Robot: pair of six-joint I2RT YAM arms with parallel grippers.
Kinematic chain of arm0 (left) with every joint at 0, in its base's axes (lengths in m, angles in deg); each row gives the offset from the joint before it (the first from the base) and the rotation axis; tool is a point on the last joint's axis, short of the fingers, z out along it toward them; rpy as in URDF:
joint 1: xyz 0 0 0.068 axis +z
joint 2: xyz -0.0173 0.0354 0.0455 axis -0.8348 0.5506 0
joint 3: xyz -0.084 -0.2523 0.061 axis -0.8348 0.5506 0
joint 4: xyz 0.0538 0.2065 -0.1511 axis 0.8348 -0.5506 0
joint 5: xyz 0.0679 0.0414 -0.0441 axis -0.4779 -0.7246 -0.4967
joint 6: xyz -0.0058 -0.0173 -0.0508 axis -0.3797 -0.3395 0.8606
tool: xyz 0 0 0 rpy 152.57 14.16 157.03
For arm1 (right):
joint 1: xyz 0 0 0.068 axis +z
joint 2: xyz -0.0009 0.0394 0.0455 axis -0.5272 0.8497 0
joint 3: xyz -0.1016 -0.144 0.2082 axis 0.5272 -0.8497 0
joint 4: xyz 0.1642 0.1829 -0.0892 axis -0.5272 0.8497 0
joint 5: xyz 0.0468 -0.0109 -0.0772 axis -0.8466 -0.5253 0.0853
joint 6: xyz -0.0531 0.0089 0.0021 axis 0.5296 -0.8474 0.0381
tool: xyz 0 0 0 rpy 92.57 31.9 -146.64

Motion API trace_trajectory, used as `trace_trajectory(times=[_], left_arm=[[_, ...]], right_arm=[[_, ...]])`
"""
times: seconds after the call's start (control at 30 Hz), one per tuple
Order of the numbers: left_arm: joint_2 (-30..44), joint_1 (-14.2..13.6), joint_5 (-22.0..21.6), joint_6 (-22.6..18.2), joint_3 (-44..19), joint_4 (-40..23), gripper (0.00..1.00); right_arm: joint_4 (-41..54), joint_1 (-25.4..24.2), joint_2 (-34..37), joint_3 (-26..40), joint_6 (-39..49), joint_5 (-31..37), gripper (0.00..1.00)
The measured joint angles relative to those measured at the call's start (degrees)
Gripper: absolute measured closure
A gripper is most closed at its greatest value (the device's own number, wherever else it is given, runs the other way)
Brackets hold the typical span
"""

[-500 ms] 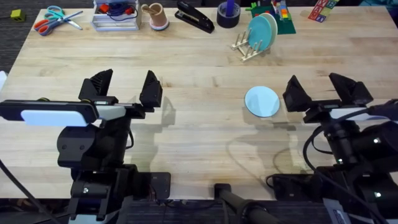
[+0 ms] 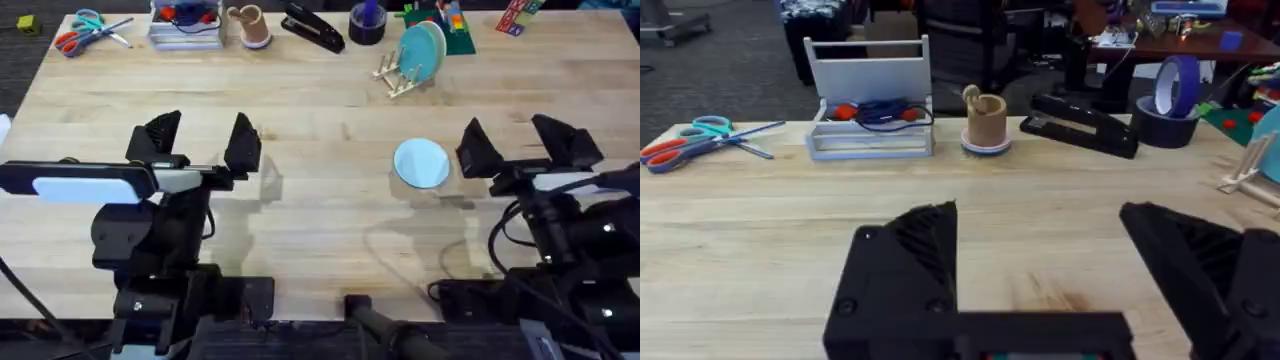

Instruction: Pick up the plates from the table one by one and place each into a slot on the dish rack.

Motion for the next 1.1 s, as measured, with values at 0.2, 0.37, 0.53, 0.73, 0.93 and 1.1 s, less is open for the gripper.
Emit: trace_trajectory(times=[0.2, 0.37, 0.53, 0.73, 0.93, 1.1], left_arm=[[0.0, 0.0, -0.39, 0.0, -2.96, -1.99, 0.008], [1.43, 0.0, -0.41, 0.0, -10.5, -6.0, 0.007], [7.48, 0.0, -1.12, -0.02, -20.77, -15.03, 0.007], [18.78, 0.0, -1.87, -0.2, -35.01, -30.54, 0.01], [31.12, 0.0, -1.89, -0.2, -48.7, -44.29, 0.009], [41.16, 0.0, -1.88, -0.2, -59.3, -53.86, 0.008]], right_arm=[[0.52, -0.01, 0.05, 1.84, -0.13, 0.0, 0.007], [2.21, 0.0, 1.68, 9.94, -0.15, 0.0, 0.007], [12.83, 0.0, 7.04, 22.22, -0.14, 0.0, 0.007], [29.7, 0.0, 16.64, 37.77, -0.13, -0.02, 0.007], [47.24, 0.0, 26.8, 51.98, -0.13, -0.02, 0.007], [59.2, 0.0, 34.89, 60.91, -0.13, -0.04, 0.007]])
